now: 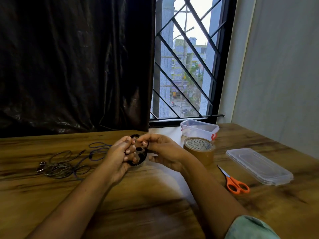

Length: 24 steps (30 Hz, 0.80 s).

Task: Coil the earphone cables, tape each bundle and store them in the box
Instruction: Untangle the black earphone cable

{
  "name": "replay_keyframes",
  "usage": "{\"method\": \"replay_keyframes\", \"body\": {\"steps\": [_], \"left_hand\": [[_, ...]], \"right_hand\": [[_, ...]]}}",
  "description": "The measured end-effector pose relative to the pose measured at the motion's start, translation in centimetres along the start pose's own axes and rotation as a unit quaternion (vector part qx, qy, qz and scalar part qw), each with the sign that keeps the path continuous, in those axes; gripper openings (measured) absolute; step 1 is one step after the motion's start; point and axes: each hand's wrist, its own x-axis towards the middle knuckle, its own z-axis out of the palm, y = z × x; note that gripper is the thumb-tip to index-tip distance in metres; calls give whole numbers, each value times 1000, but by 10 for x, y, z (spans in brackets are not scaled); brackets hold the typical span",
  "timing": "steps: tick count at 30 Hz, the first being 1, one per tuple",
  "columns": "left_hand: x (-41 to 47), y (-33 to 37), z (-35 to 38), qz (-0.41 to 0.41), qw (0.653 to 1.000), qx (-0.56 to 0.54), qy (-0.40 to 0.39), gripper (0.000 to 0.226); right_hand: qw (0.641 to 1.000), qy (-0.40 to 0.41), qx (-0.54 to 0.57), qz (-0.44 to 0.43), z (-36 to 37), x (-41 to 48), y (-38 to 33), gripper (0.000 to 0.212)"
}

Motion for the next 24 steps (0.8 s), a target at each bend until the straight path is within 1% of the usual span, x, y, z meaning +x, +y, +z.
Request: {"method": "replay_keyframes", "body": {"steps": [2,4,7,8,10,11,13,15,17,19,22,24], "left_hand": [[0,0,1,-3,1000,0,-3,31],[-2,0,3,-1,1000,11,3,31],[-3,-1,6,5,1000,24,8,30],[-3,0,5,5,1000,24,8,31],[-2,0,3,3,1000,27,8,31],[-2,0,3,1,999,32,5,31],[-3,-2,5,-3,999,48,-1,31],[-3,-5,8,-3,999,55,4,31],[-4,-5,12,-9,999,46,20,31],[-6,-6,15,-16,998,36,45,30],[-4,-9,15,-21,995,63,74,29],[-1,-11,11,-17,989,116,91,26]], "right_hand": [[999,-28,4,27,-7,-2,-2,34],[998,-36,33,42,-15,-1,-1,38],[994,-53,82,49,-18,1,1,31],[993,-61,87,57,-19,1,2,33],[993,-45,86,70,-21,0,3,38],[993,-33,90,69,-22,1,4,36],[992,-19,110,55,-18,1,3,22],[996,-3,78,48,-16,3,5,5],[999,17,5,42,-16,5,9,14],[998,33,-31,37,-16,5,10,22],[995,68,-59,44,-17,4,9,22],[991,89,-86,57,-19,4,10,22]]}}
